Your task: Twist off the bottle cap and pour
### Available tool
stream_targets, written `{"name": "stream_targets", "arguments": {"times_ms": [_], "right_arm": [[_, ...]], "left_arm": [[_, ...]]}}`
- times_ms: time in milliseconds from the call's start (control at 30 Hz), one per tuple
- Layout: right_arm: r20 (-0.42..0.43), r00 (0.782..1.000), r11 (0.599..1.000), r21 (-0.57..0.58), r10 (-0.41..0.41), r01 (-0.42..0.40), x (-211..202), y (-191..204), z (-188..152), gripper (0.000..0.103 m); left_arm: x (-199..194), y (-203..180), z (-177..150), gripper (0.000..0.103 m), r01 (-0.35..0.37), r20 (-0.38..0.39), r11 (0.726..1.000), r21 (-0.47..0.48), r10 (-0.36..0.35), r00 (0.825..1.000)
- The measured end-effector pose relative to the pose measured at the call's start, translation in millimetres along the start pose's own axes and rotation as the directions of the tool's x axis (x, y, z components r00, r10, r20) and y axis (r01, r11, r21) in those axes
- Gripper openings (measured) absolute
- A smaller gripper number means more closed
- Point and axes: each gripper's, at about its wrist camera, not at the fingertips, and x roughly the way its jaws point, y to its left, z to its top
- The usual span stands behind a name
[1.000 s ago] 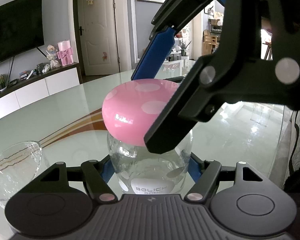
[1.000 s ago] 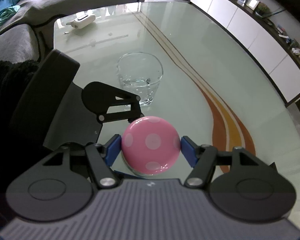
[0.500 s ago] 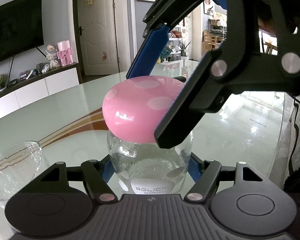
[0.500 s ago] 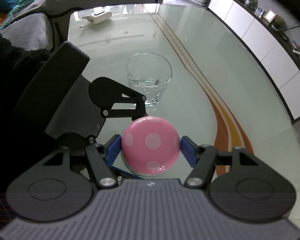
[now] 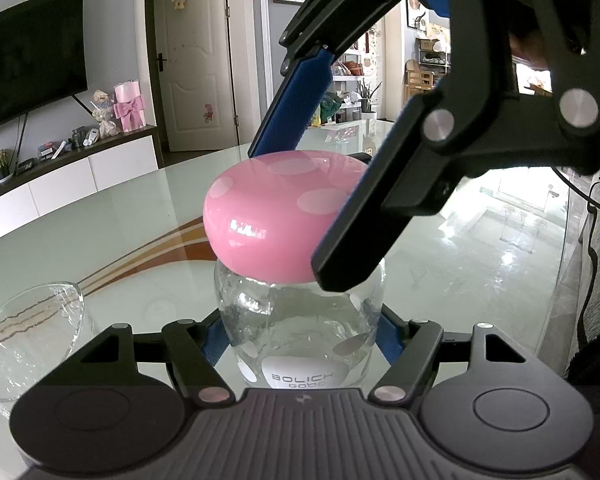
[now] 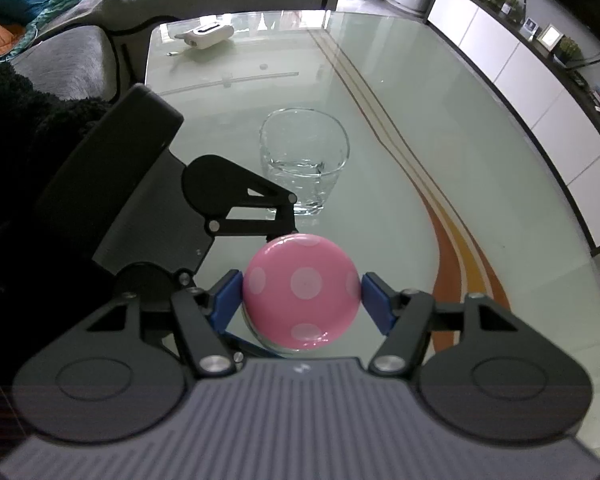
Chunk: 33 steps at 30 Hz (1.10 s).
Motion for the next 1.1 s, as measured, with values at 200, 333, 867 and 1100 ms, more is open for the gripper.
{"name": "stream_targets", "arguments": {"times_ms": [200,333,867,1100], "right_arm": [[-0.002,1.0,1.0,-0.005,0.008,-0.008,-1,-1,0,0.065],[-0.006,1.0,1.0,-0.009,0.012,-0.012,0,-2,0,0.065],[0.004,0.996,0.994,-0.061,0.09,-0.09,0,-12,-3,0.066],[0.017,0.996,0.995,-0.06,0.086,-0.085,-2,-8,-5,0.077]], "left_arm": [[-2,-2,-2,0.074,0.0,0.0,1.0,0.0,0.0,1.0],[-2,-2,-1,0.074,0.0,0.001,1.0,0.001,0.0,1.0],[-2,1,5,0.074,0.003,0.0,1.0,-0.001,-0.003,1.0],[-2,5,13,0.074,0.003,-0.001,1.0,-0.005,-0.003,1.0]]}}
